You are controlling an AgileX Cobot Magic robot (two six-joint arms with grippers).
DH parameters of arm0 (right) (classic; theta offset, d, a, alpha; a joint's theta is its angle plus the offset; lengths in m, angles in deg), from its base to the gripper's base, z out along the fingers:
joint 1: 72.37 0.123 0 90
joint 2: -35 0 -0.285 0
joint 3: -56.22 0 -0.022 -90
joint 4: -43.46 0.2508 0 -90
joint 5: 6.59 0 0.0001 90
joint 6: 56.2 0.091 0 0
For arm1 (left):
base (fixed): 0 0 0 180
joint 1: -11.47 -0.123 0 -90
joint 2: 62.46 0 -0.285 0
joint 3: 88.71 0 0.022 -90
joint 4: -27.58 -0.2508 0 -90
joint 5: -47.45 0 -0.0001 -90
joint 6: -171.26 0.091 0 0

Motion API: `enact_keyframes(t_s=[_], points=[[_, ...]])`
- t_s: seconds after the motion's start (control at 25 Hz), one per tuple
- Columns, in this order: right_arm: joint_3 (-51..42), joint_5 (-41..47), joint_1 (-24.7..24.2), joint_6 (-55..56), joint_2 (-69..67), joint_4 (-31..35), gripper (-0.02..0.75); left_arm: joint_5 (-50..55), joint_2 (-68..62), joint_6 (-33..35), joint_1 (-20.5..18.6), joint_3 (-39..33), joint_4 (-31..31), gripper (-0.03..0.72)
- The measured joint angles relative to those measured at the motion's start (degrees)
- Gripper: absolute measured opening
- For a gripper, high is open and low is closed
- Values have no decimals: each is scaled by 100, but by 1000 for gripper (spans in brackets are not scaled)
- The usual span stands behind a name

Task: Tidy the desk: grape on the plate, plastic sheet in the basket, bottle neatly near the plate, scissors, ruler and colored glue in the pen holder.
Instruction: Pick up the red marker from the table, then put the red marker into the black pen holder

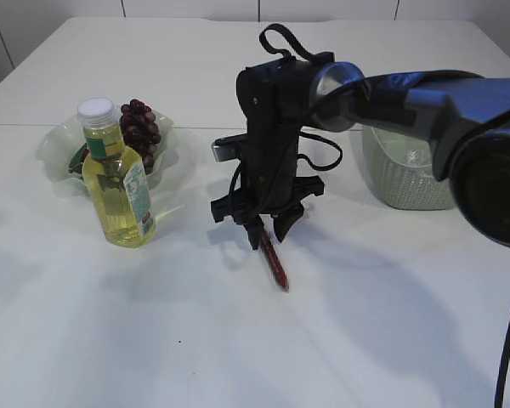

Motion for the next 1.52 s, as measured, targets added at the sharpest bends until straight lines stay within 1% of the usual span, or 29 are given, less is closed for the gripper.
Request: enact_keyframes(t_s=[0.2,0.28,0.36,0.52,0.6,0.72,0.84,0.96,1.16,1.4,1.52], points=[[0,0,0,-10,-98,0,348,0,0,0,0,0,0,246],[0,0,0,-10,-97,12,329,0,0,0,0,0,0,246],[0,0,0,-10,-97,12,285,0,0,0,0,0,0,246],[0,0,0,-10,-97,34,158,0,0,0,0,0,0,246],[2,0,0,-10,-97,34,111,0,0,0,0,0,0,246],[2,0,0,-182,-85,77,80,0,0,4,0,0,0,246],[2,0,-62,-466,-16,442,75,0,0,4,0,0,0,246],[2,0,-229,-794,176,1126,73,0,0,4,0,0,0,246],[2,0,-845,-1549,571,2526,71,0,0,4,0,0,-42,246],[2,0,-1540,-2831,878,4209,71,44,0,4,0,0,-49,246],[2,0,-1841,-3617,929,5197,71,55,0,4,0,0,-49,246]])
